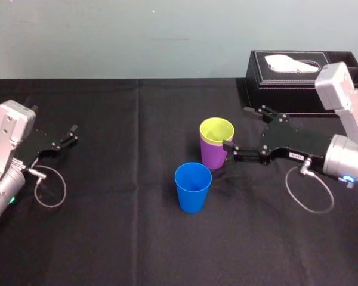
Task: Stack the three plastic cups sequentially using one hand.
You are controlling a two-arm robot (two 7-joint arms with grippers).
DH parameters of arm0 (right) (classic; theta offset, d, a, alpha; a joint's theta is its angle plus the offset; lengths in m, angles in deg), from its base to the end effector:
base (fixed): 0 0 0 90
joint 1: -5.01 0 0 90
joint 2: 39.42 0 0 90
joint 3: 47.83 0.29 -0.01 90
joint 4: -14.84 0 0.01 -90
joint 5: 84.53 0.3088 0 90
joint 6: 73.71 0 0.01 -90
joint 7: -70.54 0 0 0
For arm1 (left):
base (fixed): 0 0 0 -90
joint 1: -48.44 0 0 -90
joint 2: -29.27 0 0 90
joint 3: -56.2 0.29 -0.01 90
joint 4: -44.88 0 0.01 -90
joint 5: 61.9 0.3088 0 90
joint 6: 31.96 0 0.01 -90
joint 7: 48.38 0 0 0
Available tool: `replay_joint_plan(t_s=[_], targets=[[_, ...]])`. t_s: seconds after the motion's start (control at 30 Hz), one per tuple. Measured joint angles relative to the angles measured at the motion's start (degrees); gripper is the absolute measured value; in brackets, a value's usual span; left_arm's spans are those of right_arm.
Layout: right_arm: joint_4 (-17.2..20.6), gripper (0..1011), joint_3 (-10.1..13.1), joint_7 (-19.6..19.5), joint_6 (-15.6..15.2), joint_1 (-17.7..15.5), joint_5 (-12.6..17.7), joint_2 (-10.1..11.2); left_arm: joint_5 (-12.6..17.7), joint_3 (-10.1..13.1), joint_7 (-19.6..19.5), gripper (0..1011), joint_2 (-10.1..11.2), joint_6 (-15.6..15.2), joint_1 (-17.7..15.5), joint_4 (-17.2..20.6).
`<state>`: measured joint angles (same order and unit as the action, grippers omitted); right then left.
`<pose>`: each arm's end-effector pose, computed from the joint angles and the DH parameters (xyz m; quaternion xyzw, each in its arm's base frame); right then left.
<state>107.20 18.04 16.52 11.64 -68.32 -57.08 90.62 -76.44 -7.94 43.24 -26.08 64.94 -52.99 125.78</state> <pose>0.3755 -0.0818 -0.2079 -0.1192 -0.0642 -0.2989 0.9446 0.3581 0.0827 -0.3023 0.1416 -0.1325 0.5799 0.7912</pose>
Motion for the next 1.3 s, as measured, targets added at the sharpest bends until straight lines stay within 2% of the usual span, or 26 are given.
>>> replay_joint_plan(t_s=[0.33,0.8,1.0,1.3], targets=[[2.68,1003,0.98,0.50,1.36,-4.33,1.06,3.14,0.00,0.00,0.00,1012,0.00,0.00,0.00,0.00],[2.95,1003,0.75,1.49,2.42,-7.46,1.32,4.59,0.00,0.00,0.00,1011,0.00,0.00,0.00,0.00],[2.64,1003,-0.07,1.99,2.47,-7.76,0.86,4.59,0.00,0.00,0.00,1011,0.00,0.00,0.00,0.00],[-1.11,1003,-2.34,3.59,2.62,-6.37,0.60,2.12,0.00,0.00,0.00,1011,0.00,0.01,0.00,0.00]])
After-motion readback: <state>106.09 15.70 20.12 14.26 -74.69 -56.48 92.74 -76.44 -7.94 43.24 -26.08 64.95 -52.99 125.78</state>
